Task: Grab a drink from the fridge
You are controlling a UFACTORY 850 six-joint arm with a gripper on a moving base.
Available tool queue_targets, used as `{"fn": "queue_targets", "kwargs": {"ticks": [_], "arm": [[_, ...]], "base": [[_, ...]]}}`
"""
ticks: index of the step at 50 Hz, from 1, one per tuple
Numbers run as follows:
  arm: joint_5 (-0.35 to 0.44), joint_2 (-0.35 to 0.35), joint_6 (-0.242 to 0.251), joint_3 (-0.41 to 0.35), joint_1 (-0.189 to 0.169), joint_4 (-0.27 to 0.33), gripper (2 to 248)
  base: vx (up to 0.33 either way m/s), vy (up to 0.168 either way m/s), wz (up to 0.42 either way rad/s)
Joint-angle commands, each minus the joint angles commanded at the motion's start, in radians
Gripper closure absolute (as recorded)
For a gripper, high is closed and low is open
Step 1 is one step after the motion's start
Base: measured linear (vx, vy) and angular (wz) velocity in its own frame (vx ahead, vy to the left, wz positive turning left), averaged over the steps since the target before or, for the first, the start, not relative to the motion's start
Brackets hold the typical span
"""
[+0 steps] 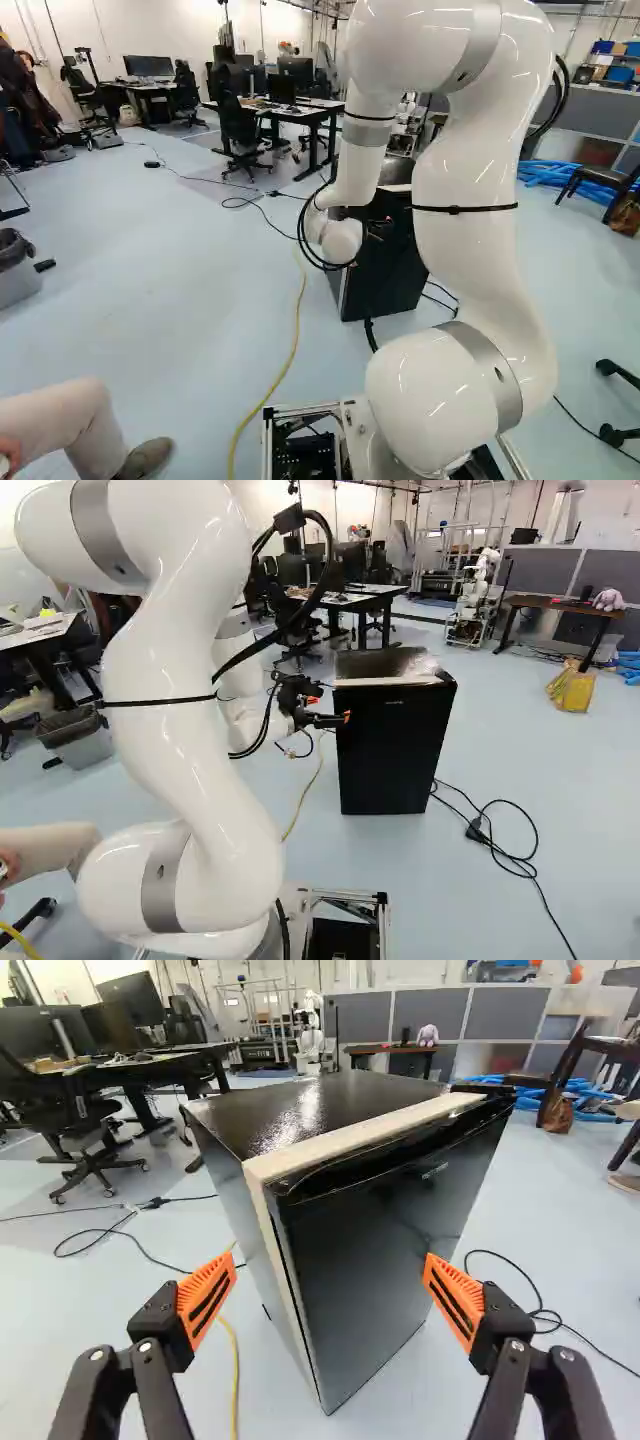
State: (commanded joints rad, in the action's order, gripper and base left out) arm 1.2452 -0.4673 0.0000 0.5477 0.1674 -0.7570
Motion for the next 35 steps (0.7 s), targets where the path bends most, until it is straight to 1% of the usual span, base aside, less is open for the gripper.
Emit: {"fn": "queue_targets", "kwargs": {"ticks": [14,26,35], "arm": [[0.035,-0.036,0.0,0.05,0.007,-0.058,3],[0.039,-0.065,0.0,0.093,0.014,-0.067,3],[0.039,-0.084,0.0,0.122,0.012,-0.067,3]], "base": [[0.0,0.0,0.0],[0.0,0.0,0.0],[0.0,0.0,0.0]]}}
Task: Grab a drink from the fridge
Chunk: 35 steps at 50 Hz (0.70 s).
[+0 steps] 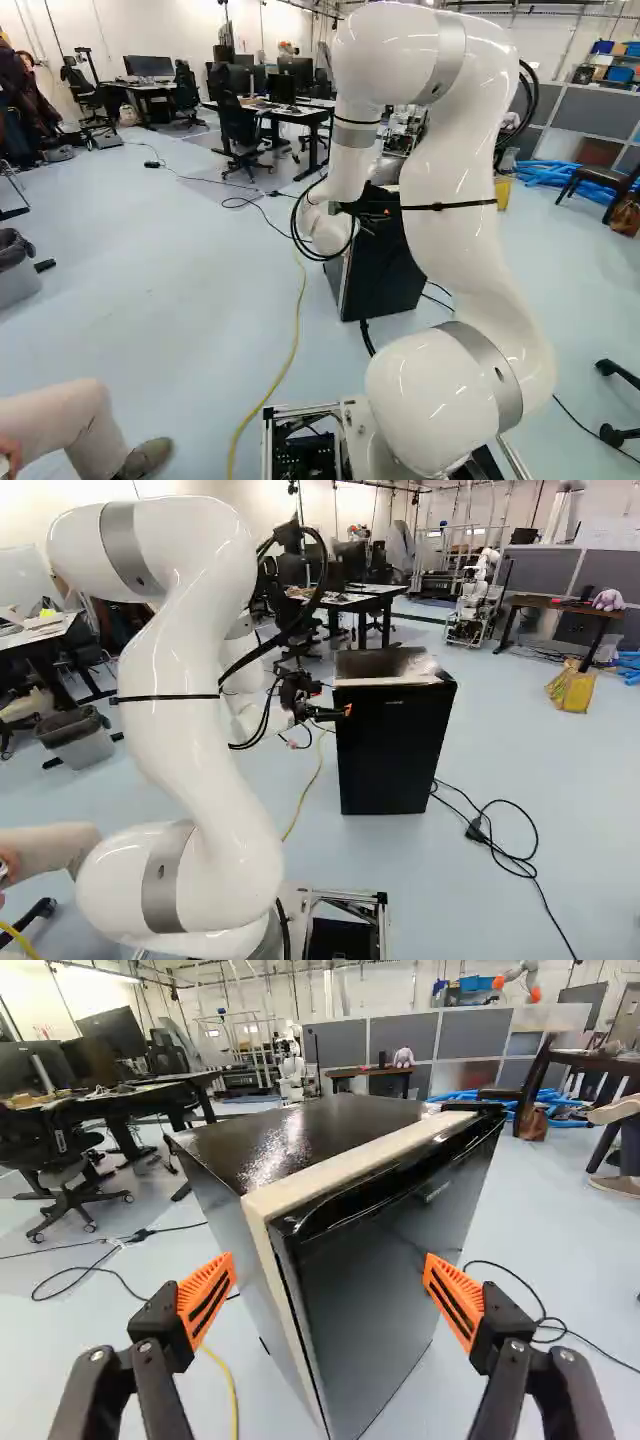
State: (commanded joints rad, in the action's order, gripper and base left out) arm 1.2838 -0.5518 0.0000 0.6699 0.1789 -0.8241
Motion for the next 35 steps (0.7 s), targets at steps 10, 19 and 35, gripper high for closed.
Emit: {"fn": "queue_targets", "kwargs": {"ticks": [10,19,35], "arm": [[0.0,-0.013,0.0,0.02,-0.009,0.0,3],[0.0,-0.019,0.0,0.028,-0.018,0.0,3],[0.0,-0.025,0.0,0.037,-0.036,0.0,3]], "base": [[0.0,0.0,0.0],[0.0,0.0,0.0],[0.0,0.0,0.0]]}}
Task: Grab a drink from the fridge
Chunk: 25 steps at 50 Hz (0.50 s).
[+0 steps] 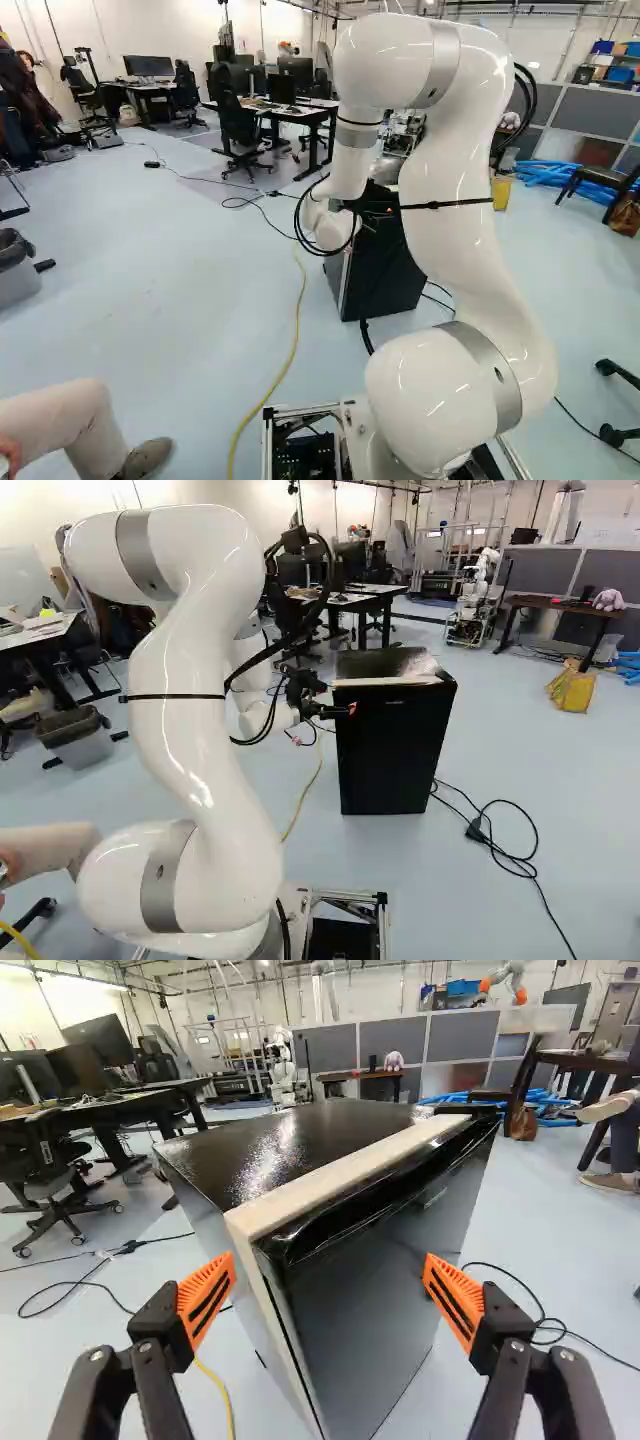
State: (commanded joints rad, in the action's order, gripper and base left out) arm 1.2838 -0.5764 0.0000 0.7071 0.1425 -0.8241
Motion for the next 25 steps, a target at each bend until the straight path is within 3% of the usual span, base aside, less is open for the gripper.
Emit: {"fn": "queue_targets", "kwargs": {"ticks": [25], "arm": [[0.0,-0.006,0.0,0.01,-0.025,0.0,3]], "base": [[0.0,0.0,0.0]]}}
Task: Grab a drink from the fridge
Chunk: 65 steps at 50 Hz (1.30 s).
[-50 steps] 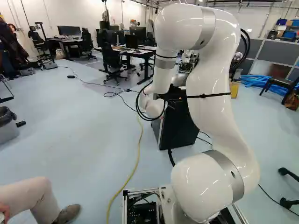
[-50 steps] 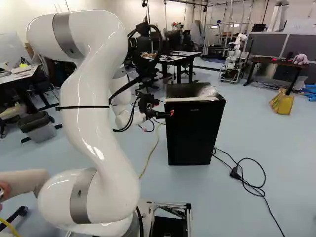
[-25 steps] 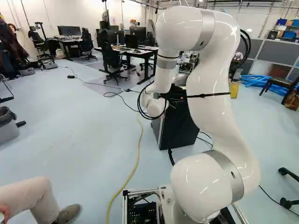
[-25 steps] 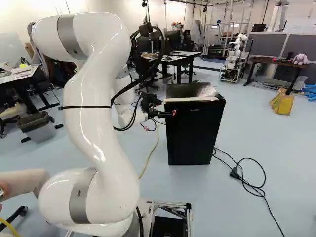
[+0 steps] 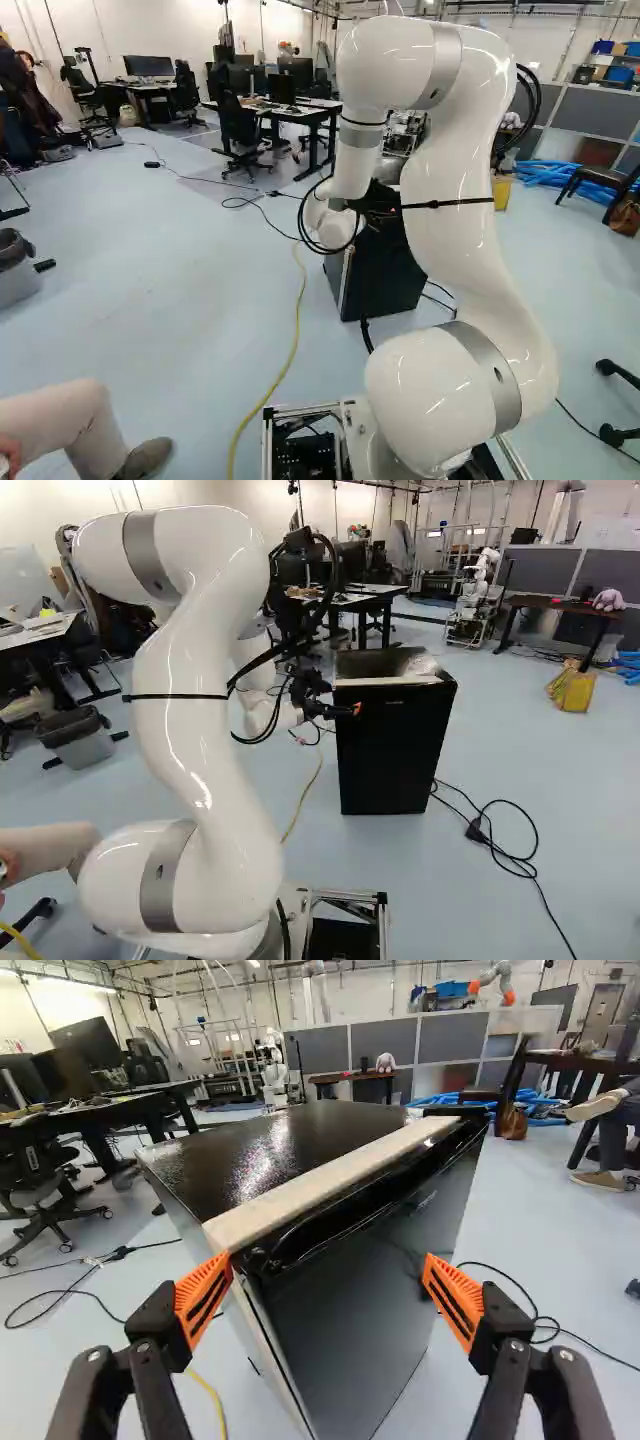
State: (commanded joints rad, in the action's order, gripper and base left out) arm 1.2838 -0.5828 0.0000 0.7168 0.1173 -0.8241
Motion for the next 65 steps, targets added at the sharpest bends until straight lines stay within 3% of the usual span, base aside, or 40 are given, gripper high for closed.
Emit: {"fn": "queue_targets", "kwargs": {"ticks": [65], "arm": [[0.0,0.059,0.0,-0.089,0.005,0.0,3]], "base": [[0.0,0.0,0.0]]}}
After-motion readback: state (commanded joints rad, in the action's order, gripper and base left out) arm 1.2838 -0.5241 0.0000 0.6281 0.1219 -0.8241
